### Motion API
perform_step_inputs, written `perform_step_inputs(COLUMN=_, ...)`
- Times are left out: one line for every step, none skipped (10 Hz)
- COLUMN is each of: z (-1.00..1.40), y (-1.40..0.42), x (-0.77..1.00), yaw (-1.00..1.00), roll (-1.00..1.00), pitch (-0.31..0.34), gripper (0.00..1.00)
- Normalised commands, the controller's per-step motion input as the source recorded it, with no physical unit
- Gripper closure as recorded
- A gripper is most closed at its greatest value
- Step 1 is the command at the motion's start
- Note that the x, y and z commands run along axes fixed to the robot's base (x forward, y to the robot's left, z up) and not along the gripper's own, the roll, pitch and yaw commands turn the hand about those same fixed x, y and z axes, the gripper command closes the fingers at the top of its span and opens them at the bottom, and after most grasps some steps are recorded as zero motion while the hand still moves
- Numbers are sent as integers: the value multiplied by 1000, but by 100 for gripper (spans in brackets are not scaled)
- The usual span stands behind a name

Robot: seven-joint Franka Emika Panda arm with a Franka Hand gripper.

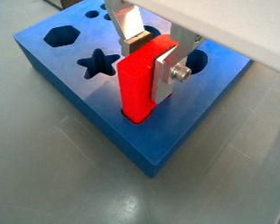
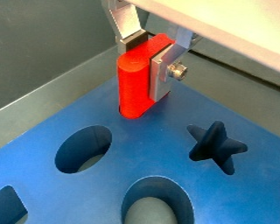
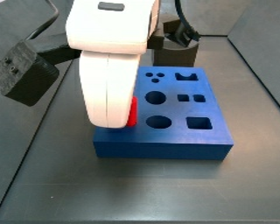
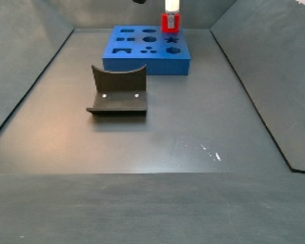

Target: Insert the square-circle object.

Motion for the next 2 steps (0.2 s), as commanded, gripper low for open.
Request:
perform_step_inputs(z=0, y=0, x=-26, yaw=0, roll=0, pitch=-27, gripper=100)
perform_step_inputs(z=0, y=3, x=0, yaw=0, roll=0, pitch=0, gripper=100)
